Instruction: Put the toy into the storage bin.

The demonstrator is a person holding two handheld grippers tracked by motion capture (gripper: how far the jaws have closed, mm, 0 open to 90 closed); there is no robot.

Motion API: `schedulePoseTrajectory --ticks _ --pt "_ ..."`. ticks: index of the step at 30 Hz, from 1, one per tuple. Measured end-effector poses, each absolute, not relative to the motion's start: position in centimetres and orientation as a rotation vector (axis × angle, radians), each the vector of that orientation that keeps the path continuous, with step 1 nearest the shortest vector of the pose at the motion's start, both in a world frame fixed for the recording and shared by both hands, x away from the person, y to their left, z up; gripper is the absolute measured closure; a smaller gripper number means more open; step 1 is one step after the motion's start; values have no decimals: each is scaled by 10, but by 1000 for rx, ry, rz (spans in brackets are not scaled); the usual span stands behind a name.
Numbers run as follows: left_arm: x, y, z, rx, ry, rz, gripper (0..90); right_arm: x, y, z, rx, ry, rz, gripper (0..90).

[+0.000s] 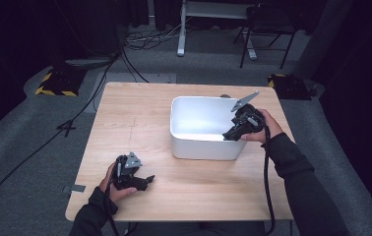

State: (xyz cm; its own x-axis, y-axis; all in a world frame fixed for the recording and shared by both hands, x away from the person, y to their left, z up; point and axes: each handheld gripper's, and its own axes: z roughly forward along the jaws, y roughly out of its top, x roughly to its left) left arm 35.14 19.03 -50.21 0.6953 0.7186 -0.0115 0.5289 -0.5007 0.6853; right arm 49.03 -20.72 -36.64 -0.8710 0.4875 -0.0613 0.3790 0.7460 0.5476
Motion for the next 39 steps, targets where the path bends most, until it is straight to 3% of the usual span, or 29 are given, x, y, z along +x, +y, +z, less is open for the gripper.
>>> schedulePoseTrajectory --ticks 39 --pt "351 190 -502 2223 948 360 163 474 -227 -360 702 2696 857 239"
